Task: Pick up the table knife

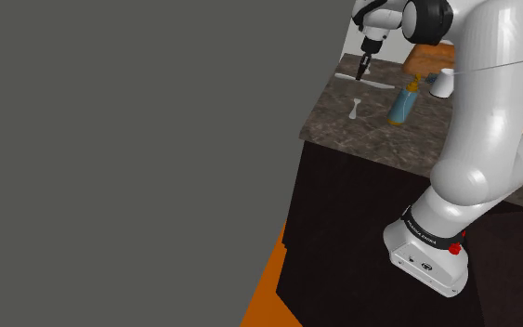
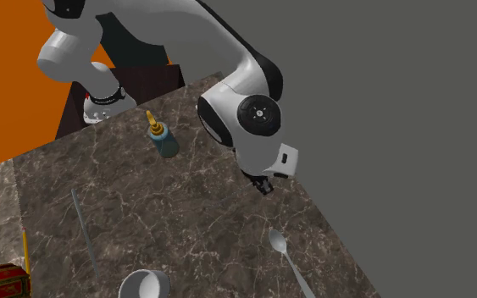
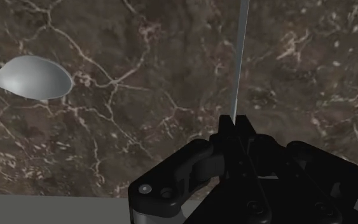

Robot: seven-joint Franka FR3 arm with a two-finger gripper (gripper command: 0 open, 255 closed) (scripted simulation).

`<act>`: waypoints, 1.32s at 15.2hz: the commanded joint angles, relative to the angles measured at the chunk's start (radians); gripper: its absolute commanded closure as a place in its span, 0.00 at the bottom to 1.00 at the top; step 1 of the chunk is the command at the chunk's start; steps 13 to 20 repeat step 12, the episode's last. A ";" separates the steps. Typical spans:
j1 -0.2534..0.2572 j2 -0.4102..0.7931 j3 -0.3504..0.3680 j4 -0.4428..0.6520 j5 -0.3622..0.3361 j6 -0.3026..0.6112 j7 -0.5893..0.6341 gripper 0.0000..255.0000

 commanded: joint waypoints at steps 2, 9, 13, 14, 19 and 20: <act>0.002 -0.015 -0.006 0.015 -0.010 -0.028 0.006 1.00; 0.000 -0.040 -0.017 0.074 -0.029 -0.107 0.023 1.00; -0.001 -0.043 -0.018 0.085 -0.031 -0.121 0.025 1.00; -0.001 -0.043 -0.018 0.085 -0.031 -0.121 0.025 1.00; -0.001 -0.043 -0.018 0.085 -0.031 -0.121 0.025 1.00; -0.001 -0.043 -0.018 0.085 -0.031 -0.121 0.025 1.00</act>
